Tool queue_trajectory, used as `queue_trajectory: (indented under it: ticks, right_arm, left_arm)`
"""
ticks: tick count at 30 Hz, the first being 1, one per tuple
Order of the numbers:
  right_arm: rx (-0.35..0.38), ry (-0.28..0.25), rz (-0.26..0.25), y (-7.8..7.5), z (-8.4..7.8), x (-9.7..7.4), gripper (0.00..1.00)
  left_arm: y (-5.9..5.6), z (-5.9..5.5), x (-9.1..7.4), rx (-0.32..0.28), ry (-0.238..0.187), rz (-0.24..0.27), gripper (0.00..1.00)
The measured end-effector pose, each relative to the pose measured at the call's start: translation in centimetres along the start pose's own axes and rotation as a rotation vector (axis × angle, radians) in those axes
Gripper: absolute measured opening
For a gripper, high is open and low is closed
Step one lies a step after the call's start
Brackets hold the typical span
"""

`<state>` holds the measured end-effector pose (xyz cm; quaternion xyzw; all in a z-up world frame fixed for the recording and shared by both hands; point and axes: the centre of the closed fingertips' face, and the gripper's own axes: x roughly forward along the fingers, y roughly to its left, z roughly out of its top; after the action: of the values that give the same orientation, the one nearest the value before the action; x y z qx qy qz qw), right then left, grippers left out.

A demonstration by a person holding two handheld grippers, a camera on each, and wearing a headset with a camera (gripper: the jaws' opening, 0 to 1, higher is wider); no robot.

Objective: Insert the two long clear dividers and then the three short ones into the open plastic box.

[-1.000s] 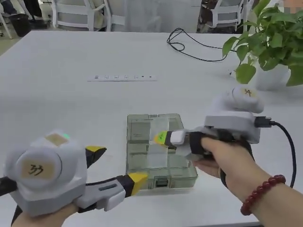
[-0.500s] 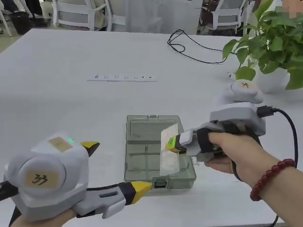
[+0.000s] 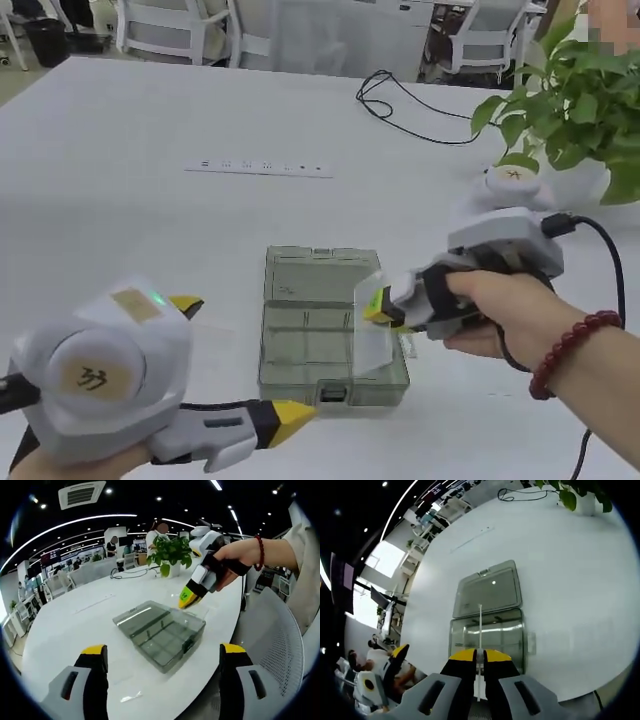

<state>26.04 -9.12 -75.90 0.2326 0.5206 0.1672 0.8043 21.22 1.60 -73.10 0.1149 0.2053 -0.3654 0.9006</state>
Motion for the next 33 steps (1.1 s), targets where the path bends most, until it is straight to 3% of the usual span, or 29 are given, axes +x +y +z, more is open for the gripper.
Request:
queue_trajectory:
  ticks: [7,16,33]
  right_arm:
    - [-0.026,0.041,-0.049,-1.3,0.4,0.9,0.07]
    - [-0.021,0.078,-0.064,-1.5,-0.3,1.5,0.07]
    - [-0.013,0.137,-0.096,-3.1,0.6,3.8,0.07]
  left_arm:
    - [-0.3,0.0,0.1,0.013,0.002,-0.016,0.99]
    - [-0.3,-0.2,0.0,0.01,-0.002,-0.019,1.0]
    - [0.1,0.0,0.1,-0.022,-0.031,-0.019,1.0]
